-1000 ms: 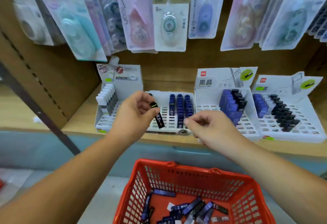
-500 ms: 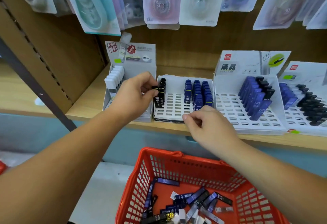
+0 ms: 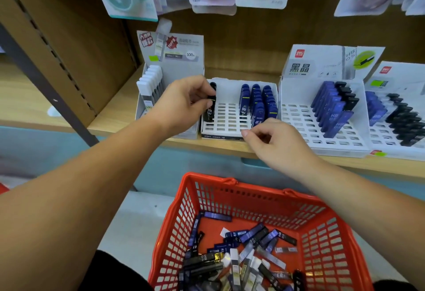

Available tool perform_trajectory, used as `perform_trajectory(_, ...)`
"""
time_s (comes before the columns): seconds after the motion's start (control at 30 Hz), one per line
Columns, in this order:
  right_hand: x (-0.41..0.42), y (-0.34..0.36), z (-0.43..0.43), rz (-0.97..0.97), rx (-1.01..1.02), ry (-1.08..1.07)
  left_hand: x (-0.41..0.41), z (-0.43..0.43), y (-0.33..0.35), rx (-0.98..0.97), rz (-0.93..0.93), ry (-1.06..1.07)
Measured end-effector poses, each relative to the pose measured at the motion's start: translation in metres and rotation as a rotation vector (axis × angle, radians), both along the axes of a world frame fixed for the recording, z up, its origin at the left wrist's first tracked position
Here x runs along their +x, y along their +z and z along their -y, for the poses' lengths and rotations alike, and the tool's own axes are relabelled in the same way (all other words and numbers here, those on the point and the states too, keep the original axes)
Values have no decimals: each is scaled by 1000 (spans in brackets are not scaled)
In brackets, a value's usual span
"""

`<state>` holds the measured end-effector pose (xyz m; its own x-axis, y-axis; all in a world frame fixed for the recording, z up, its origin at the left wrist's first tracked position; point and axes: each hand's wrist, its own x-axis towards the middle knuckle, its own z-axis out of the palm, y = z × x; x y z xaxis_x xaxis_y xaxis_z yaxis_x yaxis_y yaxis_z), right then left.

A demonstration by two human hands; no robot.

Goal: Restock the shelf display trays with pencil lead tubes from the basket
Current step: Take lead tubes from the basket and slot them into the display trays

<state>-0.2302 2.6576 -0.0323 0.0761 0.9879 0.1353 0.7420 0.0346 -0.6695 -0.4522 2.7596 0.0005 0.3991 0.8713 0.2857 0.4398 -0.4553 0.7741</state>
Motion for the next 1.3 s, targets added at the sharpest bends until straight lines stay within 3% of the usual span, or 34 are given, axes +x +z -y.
perform_trajectory(0.23,1,3,1,-20,-9,15,-2,-2,-5,-18,-82,26)
perform_trajectory(0.4,3,2,-2,-21,1,21,2,-3,-8,171,-166,122)
perform_trajectory(0.53,1,4,3,-24,-6,39,4,1,-8,204,-277,138)
perform_trajectory(0.63,2,6,20,-47,-110,111,8,16,-5,312,-323,137)
perform_trajectory(0.73,8,-4,48,35,-342,205,24,48,-9,378,-272,65)
perform_trajectory(0.8,15,-23,68,134,-514,239,39,75,-26,292,-288,-65)
perform_trajectory(0.87,25,-53,85,180,-621,213,52,101,-57,98,-431,-225)
perform_trajectory(1.0,43,-135,114,-9,-740,-26,68,142,-145,-255,-729,-422)
perform_trajectory(1.13,38,-207,153,-297,-787,-270,64,184,-247,-557,-739,-272)
perform_trajectory(1.2,34,-226,165,-437,-871,-418,56,200,-285,-617,-764,-170)
perform_trajectory(1.3,40,-255,172,-416,-940,-497,48,210,-315,-685,-916,-79)
